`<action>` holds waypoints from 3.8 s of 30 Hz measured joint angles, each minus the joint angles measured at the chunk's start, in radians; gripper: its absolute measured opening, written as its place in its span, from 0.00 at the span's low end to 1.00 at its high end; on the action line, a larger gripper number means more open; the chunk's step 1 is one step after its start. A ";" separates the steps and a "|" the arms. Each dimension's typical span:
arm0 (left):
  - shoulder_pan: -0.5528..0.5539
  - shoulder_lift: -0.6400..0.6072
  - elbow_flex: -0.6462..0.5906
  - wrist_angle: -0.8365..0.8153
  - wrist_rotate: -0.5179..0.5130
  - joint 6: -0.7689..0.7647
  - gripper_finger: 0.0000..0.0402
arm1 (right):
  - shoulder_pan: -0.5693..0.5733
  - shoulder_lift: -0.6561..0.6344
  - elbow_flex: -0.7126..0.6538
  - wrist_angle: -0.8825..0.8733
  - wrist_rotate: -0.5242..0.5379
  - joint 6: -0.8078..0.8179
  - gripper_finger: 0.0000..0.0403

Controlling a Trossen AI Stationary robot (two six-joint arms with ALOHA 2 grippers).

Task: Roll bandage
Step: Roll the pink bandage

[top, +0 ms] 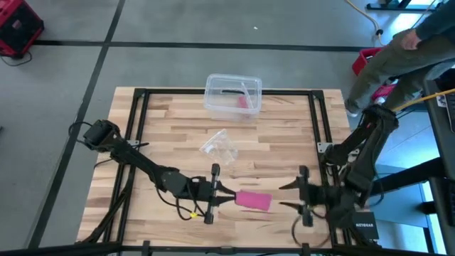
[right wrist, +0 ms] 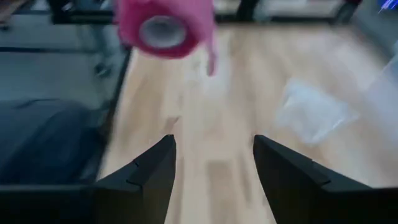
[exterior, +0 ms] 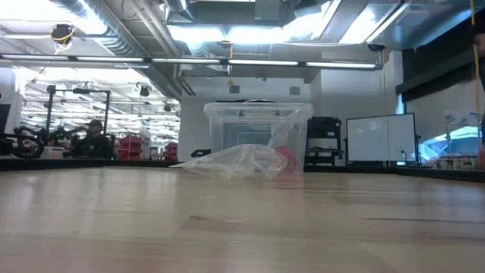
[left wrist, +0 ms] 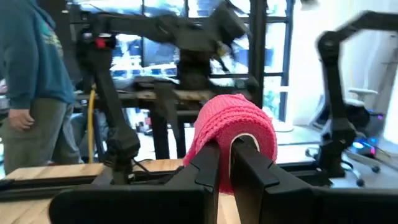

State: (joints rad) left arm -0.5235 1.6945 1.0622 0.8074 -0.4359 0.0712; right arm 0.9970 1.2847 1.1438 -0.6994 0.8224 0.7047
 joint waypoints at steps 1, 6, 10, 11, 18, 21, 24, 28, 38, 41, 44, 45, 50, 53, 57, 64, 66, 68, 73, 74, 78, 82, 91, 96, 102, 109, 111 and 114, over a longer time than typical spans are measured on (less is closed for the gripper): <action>0.002 -0.001 0.000 0.001 -0.011 -0.007 0.05 | 0.016 0.016 -0.028 0.052 0.078 -0.029 0.54; 0.015 -0.002 0.000 0.023 -0.017 -0.082 0.05 | 0.020 0.102 -0.139 0.267 0.394 -0.183 0.54; 0.017 -0.002 0.000 0.015 -0.017 -0.101 0.05 | -0.032 0.127 -0.143 0.369 0.393 -0.339 0.54; 0.017 -0.002 0.000 0.015 -0.018 -0.101 0.05 | -0.043 0.127 -0.143 0.401 0.370 -0.378 0.54; 0.017 -0.002 0.000 0.013 -0.018 -0.093 0.05 | -0.063 0.091 -0.140 0.542 0.325 -0.583 0.54; 0.017 -0.002 0.000 0.010 -0.017 -0.091 0.05 | -0.060 0.076 -0.140 0.550 0.320 -0.602 0.53; 0.016 -0.002 0.000 0.013 -0.017 -0.091 0.05 | -0.062 0.074 -0.140 0.549 0.312 -0.610 0.49; 0.016 -0.002 0.000 0.012 -0.017 -0.091 0.05 | -0.075 0.074 -0.140 0.554 0.307 -0.661 0.32; 0.016 -0.002 0.000 0.013 0.022 -0.111 0.05 | -0.076 0.074 -0.140 0.693 0.292 -0.915 0.05; 0.016 -0.002 0.000 0.012 0.066 -0.122 0.05 | -0.077 0.074 -0.140 0.770 0.310 -1.044 0.03; 0.015 -0.002 0.000 0.011 0.068 -0.124 0.05 | -0.077 0.074 -0.140 0.847 0.310 -1.193 0.01; 0.015 -0.002 0.000 0.011 0.069 -0.124 0.05 | -0.077 0.074 -0.140 0.869 0.309 -1.229 0.02; 0.020 -0.002 0.000 0.000 0.101 -0.143 0.05 | -0.090 0.074 -0.140 0.942 0.308 -1.341 0.02; 0.020 -0.002 0.000 -0.013 0.102 -0.148 0.05 | -0.103 0.074 -0.131 0.926 0.317 -1.362 0.01; 0.020 -0.002 0.000 -0.026 0.102 -0.159 0.05 | -0.116 0.074 -0.130 0.935 0.362 -1.368 0.02; 0.022 -0.002 0.000 -0.069 0.102 -0.173 0.05 | -0.113 0.075 -0.062 0.933 0.373 -1.425 0.01; 0.026 -0.002 0.000 -0.071 0.102 -0.176 0.05 | -0.113 0.075 -0.038 0.935 0.371 -1.443 0.01; 0.028 -0.002 0.000 -0.067 0.102 -0.181 0.05 | -0.114 0.075 -0.029 0.931 0.370 -1.460 0.01; 0.028 -0.002 0.000 -0.073 0.102 -0.200 0.05 | -0.114 0.075 -0.029 0.935 0.399 -1.491 0.01; 0.028 0.002 0.001 -0.072 0.102 -0.204 0.05 | -0.114 0.075 -0.029 0.935 0.401 -1.496 0.01; 0.034 0.030 0.002 -0.063 0.102 -0.216 0.05 | -0.114 0.075 -0.018 0.965 0.395 -1.523 0.01; 0.049 0.060 0.002 -0.059 0.103 -0.254 0.05 | -0.115 0.075 0.020 0.965 0.370 -1.550 0.01; 0.059 0.072 0.002 -0.054 0.103 -0.255 0.05 | -0.114 0.075 0.043 0.873 0.434 -1.504 0.01; 0.048 0.072 0.001 -0.008 0.104 -0.235 0.05 | -0.115 0.075 0.043 0.756 0.435 -1.390 0.01; 0.023 0.072 0.013 -0.008 0.104 -0.163 0.05 | -0.140 0.075 0.043 0.589 0.451 -1.221 0.01; -0.009 0.072 0.049 -0.013 0.099 -0.033 0.05 | -0.197 0.075 0.043 0.350 0.383 -0.935 0.01; -0.016 0.072 0.057 -0.013 0.096 0.004 0.05 | -0.199 0.075 0.043 0.310 0.350 -0.867 0.01; -0.023 0.072 0.067 -0.014 0.078 0.063 0.05 | -0.199 0.075 0.043 0.268 0.319 -0.786 0.01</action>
State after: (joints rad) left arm -0.5461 1.7668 1.1290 0.7932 -0.3576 0.1342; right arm 0.7976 1.3598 1.1864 -0.4315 1.1418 -0.0815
